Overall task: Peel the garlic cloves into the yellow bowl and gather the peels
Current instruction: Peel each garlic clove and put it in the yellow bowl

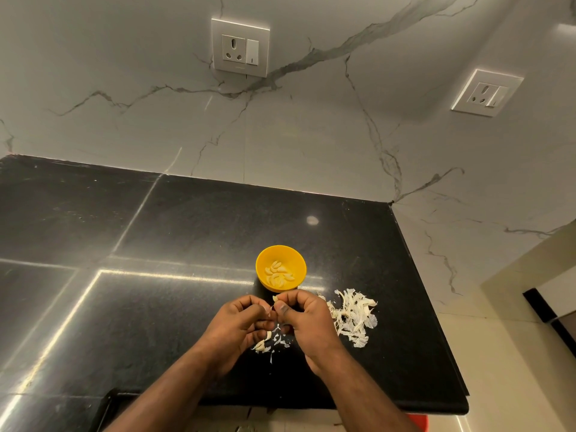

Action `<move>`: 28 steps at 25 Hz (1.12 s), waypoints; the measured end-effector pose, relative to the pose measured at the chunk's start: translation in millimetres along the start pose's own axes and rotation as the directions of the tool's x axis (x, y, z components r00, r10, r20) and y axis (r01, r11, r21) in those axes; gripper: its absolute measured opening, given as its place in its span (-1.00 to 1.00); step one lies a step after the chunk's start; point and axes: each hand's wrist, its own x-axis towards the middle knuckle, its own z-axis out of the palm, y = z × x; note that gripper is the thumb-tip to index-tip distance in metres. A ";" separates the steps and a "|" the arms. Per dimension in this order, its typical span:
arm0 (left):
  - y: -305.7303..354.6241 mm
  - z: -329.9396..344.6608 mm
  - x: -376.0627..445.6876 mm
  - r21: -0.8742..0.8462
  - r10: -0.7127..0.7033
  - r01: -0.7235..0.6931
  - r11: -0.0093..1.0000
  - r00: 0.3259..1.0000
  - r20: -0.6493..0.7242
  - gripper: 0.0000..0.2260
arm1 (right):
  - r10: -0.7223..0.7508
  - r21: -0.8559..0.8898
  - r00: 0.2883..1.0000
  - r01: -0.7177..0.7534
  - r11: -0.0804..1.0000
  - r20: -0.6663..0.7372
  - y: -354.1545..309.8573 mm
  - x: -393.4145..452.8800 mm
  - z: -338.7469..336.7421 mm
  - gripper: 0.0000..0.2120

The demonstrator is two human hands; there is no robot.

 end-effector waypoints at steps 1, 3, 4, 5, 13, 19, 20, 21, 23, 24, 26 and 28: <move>-0.2 0.7 0.0 -0.007 0.003 -0.003 1.000 1.000 -0.003 -0.91 | 0.017 0.027 1.000 -0.017 0.999 0.007 -1.3 -1.0 0.0 -0.86; 0.5 1.9 -0.9 -0.047 0.016 -0.016 0.999 1.000 -0.005 -0.90 | -0.011 -0.040 1.000 0.012 0.999 0.009 -0.4 -0.8 -1.3 -0.86; 1.3 2.1 -1.4 -0.070 0.028 -0.028 0.997 1.000 -0.004 -0.89 | -0.037 -0.106 0.999 0.038 0.994 0.013 0.5 -0.5 -1.9 -0.87; 1.8 2.0 -1.5 -0.077 0.045 -0.045 0.996 0.999 0.000 -0.88 | -0.058 -0.174 0.998 0.061 0.983 0.017 1.8 0.4 -2.7 -0.88; -0.8 -0.9 -2.0 -0.026 0.092 -0.091 0.995 0.996 0.014 -0.78 | -0.066 -0.286 0.996 0.079 0.955 0.053 -4.5 -1.4 -7.3 -0.90; -2.2 -4.6 -3.4 -0.077 0.071 -0.066 0.995 0.995 0.068 -0.82 | -0.007 -0.224 0.996 0.028 0.974 0.094 -10.8 -0.9 -7.4 -0.90; -1.5 -4.4 -4.3 -0.081 0.069 -0.062 0.995 0.994 0.079 -0.84 | 0.035 -0.170 0.993 -0.016 0.985 0.110 -11.0 -1.3 -7.4 -0.88; -0.8 -4.5 -5.2 -0.080 0.071 -0.063 0.995 0.993 0.092 -0.86 | 0.081 -0.109 0.988 -0.067 0.992 0.130 -11.6 -1.9 -7.2 -0.87; 2.9 -2.2 -8.3 -0.073 0.084 -0.075 0.994 0.989 0.123 -0.87 | 0.172 0.002 0.968 -0.175 0.985 0.180 -14.6 -4.0 -7.2 -0.86; 3.7 -1.3 -9.1 -0.071 0.091 -0.081 0.994 0.986 0.138 -0.87 | 0.213 0.044 0.955 -0.227 0.973 0.208 -15.9 -4.8 -7.8 -0.86; 4.2 -0.2 -9.8 -0.072 0.110 -0.098 0.993 0.979 0.174 -0.88 | 0.275 0.108 0.924 -0.312 0.944 0.264 -18.4 -5.1 -10.1 -0.86; 4.8 1.1 -10.3 -0.091 0.122 -0.106 0.990 0.974 0.191 -0.89 | 0.307 0.152 0.902 -0.364 0.919 0.305 -18.5 -5.1 -12.5 -0.87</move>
